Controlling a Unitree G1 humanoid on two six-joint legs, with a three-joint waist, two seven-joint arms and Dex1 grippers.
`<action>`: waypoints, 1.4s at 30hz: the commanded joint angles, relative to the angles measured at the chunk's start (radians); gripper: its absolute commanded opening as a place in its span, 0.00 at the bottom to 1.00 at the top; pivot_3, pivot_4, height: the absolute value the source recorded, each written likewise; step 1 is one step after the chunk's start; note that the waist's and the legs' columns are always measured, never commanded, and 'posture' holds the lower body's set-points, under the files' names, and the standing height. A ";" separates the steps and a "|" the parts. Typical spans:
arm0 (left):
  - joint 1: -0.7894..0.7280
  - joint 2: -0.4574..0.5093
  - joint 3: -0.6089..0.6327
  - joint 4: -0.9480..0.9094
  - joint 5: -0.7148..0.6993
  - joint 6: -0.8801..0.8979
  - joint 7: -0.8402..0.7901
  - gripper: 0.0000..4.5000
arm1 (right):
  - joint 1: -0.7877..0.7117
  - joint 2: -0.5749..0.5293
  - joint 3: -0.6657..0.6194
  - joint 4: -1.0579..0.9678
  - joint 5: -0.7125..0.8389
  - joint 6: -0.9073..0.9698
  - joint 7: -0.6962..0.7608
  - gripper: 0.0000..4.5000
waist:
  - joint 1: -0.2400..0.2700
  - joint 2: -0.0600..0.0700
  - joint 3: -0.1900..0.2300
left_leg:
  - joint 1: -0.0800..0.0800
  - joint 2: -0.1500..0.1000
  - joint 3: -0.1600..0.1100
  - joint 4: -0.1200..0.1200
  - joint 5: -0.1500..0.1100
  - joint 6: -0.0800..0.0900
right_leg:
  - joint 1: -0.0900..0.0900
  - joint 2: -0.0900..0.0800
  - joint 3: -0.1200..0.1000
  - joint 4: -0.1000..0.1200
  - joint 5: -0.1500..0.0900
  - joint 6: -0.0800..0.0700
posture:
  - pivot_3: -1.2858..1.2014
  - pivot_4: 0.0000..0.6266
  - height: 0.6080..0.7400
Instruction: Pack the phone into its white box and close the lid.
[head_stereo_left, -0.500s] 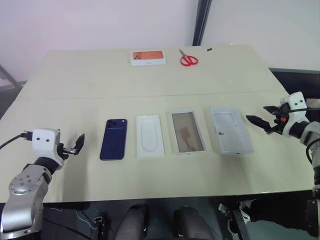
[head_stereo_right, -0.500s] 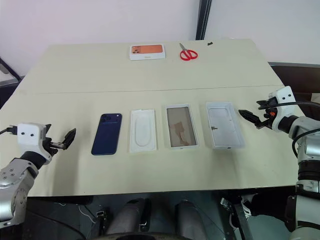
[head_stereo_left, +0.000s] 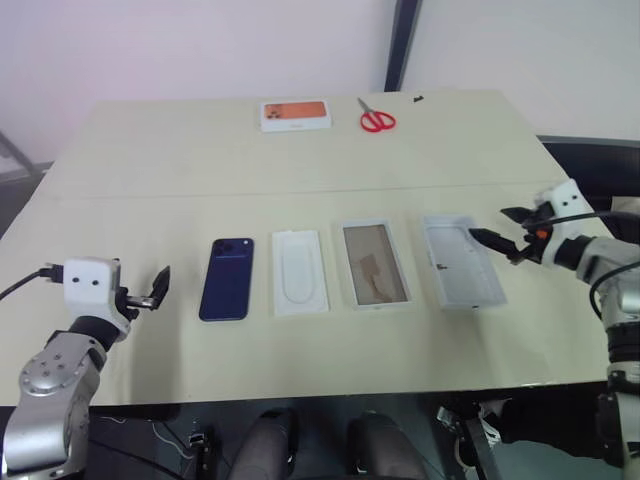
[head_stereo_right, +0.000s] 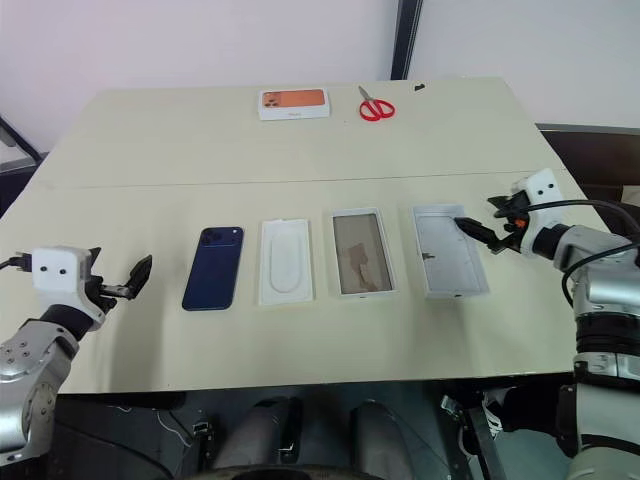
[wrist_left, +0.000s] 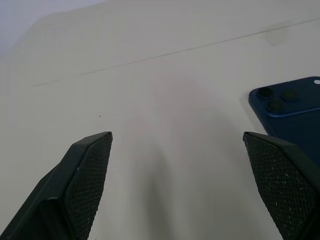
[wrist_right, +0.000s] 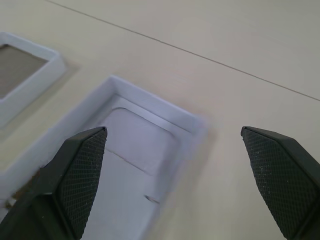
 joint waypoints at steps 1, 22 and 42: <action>-0.028 0.000 0.000 -0.066 -0.027 0.023 0.006 0.98 | -0.004 0.024 0.000 -0.116 0.019 0.004 -0.017 1.00 | 0.000 0.000 0.000 | 0.000 0.000 0.000 0.000 0.000 0.000 | 0.000 0.000 0.000 0.000 0.000 0.000 | 0.52 0.24 1.00; -0.422 -0.261 -0.280 -0.183 -0.291 0.795 0.211 0.99 | 0.118 0.137 0.257 -0.788 0.086 0.200 -0.039 1.00 | 0.016 -0.001 0.000 | 0.000 0.000 -0.001 0.003 0.000 0.000 | 0.000 0.001 0.000 0.002 0.000 0.000 | 0.52 0.24 1.00; -0.612 -0.445 -0.125 -0.045 -0.255 1.149 0.283 0.48 | 0.166 0.091 0.271 -0.810 0.046 0.146 -0.010 1.00 | 0.020 -0.001 0.000 | 0.000 0.000 -0.001 0.004 0.002 -0.004 | 0.000 0.001 -0.001 0.002 0.000 0.000 | 0.52 0.24 1.00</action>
